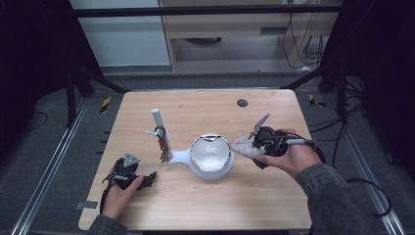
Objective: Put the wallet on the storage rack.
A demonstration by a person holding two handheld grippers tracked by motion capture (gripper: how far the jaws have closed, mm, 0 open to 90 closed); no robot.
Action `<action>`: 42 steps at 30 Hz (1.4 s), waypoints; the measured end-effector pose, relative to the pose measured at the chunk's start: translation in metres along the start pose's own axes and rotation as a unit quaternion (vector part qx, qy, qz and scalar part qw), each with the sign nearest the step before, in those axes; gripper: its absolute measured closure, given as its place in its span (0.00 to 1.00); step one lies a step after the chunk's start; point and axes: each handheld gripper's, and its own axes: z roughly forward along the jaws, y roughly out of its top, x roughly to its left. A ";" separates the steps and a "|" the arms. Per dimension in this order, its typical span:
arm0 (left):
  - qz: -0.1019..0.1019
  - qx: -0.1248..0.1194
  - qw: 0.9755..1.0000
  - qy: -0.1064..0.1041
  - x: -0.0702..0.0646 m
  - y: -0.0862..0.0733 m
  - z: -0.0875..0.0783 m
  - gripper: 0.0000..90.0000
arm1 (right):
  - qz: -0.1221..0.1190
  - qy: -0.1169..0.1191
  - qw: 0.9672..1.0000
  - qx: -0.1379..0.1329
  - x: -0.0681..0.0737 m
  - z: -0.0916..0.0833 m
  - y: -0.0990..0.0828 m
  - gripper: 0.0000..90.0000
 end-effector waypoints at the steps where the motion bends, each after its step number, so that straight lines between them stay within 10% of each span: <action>1: 0.000 0.000 1.000 0.000 0.000 0.000 0.000 0.02 | 0.000 0.000 1.000 0.000 0.001 0.000 0.001 0.35; 42: 0.003 0.001 1.000 0.000 0.000 0.000 0.000 0.02 | -0.042 0.015 0.999 0.008 0.021 0.006 0.035 0.35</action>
